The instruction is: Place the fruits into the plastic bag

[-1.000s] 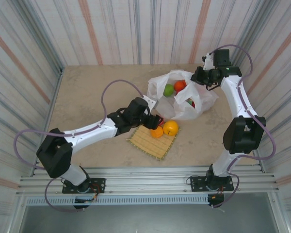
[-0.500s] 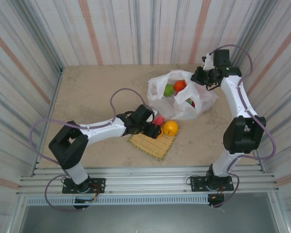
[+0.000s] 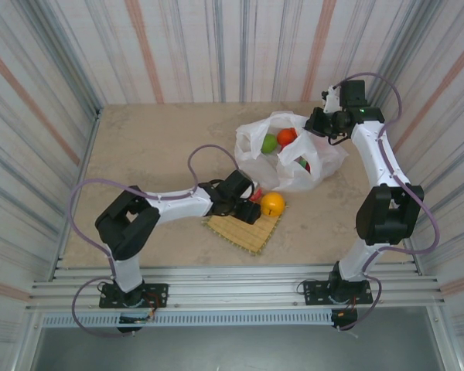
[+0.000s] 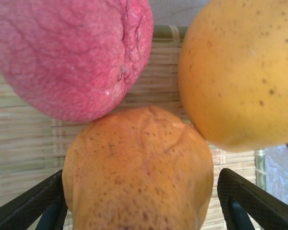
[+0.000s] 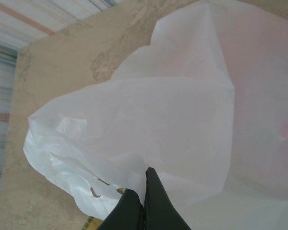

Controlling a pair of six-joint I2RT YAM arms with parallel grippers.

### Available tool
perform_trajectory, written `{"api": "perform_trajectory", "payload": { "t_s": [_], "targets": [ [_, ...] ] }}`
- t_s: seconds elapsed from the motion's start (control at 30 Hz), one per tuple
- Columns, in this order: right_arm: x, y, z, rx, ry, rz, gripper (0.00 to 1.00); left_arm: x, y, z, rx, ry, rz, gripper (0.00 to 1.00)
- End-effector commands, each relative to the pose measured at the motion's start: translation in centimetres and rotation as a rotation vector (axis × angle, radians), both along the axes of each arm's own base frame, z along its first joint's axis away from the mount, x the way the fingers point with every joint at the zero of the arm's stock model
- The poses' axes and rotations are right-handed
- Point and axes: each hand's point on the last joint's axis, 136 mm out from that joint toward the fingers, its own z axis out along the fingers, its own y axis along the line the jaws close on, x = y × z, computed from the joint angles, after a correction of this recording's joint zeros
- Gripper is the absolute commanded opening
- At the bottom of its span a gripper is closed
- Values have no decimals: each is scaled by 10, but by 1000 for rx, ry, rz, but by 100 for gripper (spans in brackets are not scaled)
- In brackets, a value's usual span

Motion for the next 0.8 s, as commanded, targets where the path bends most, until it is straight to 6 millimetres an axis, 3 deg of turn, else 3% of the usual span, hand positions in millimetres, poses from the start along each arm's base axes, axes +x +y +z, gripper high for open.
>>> {"api": "perform_trajectory", "payload": {
  "t_s": [0.0, 0.4, 0.6, 0.77],
  "targets": [
    [-7, 0, 8, 5, -16, 8, 0, 5, -11, 3, -23, -6, 5, 81],
    [-7, 1, 8, 7, -16, 11, 0, 6, 8, 8, 22, -52, 48, 68],
    [-6, 1, 8, 6, -17, 10, 0, 7, 22, 36, 14, -120, 67, 66],
    [-6, 0, 8, 6, -17, 10, 0, 13, 17, 80, -63, -215, 55, 64]
  ]
}}
